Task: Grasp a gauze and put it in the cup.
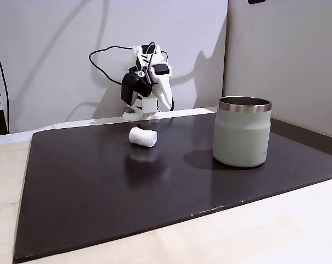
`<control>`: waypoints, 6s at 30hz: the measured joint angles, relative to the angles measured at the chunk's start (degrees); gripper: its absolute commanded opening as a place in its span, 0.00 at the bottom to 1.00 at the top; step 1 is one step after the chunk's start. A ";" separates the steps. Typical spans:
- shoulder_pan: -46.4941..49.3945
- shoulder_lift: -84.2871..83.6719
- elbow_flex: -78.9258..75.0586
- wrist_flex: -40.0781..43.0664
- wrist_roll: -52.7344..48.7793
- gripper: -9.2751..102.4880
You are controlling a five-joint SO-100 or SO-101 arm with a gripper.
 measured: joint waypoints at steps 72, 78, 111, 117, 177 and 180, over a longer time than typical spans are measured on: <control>14.85 -82.62 -56.60 14.06 23.47 0.38; 17.58 -89.12 -59.41 13.27 23.29 0.38; 16.61 -97.73 -61.08 8.96 20.21 0.10; 15.64 -94.04 -61.08 10.72 20.13 0.09; -11.16 -123.22 -145.37 39.73 21.36 0.09; -11.16 -126.21 -148.97 39.64 21.36 0.10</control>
